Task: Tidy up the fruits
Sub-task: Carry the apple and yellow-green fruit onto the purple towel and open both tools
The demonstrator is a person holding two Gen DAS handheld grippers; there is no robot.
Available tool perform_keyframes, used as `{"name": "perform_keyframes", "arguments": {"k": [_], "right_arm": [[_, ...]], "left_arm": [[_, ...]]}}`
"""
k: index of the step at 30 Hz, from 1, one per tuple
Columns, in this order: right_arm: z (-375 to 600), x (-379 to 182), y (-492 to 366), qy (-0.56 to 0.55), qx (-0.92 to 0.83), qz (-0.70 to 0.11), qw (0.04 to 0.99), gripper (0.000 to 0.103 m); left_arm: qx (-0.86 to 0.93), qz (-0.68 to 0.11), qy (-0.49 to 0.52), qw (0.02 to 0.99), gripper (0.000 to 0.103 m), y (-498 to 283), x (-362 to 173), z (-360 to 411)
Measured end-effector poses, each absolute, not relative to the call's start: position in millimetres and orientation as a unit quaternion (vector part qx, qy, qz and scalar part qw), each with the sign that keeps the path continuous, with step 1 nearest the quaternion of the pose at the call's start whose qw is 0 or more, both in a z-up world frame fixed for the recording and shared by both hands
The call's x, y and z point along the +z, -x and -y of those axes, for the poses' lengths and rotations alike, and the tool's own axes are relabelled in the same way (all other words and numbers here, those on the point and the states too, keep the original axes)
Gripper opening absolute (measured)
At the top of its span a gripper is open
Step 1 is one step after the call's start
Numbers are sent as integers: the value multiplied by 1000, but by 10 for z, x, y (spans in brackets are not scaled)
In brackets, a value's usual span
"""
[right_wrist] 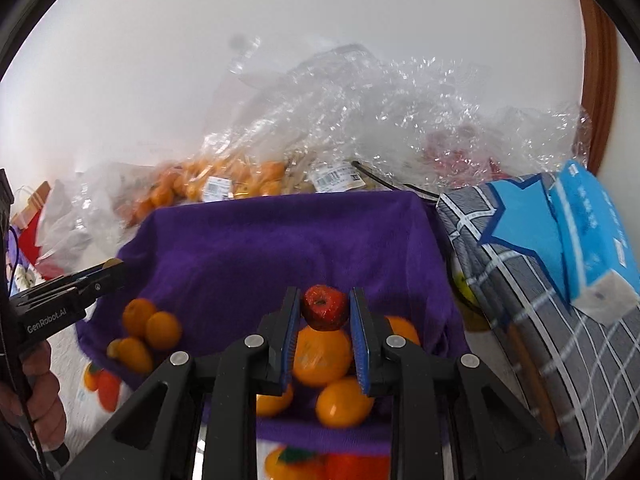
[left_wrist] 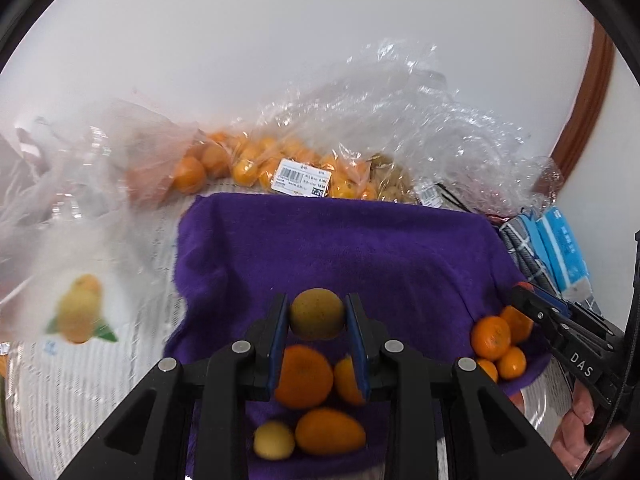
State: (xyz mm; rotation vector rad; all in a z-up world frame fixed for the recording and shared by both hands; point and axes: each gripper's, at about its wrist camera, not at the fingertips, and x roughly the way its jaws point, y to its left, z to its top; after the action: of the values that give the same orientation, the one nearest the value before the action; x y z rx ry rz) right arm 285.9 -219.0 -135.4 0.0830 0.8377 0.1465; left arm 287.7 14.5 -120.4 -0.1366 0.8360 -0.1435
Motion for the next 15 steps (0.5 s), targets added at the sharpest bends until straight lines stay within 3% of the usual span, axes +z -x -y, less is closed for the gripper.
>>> {"name": "perform_keyframes", "arguments": {"k": [15], "right_arm": [[2162,-1656,-3122,-26,50,-436,898,25]], "left_arm": [[-67,-466,44,881,27,-3199,-1531,33]]}}
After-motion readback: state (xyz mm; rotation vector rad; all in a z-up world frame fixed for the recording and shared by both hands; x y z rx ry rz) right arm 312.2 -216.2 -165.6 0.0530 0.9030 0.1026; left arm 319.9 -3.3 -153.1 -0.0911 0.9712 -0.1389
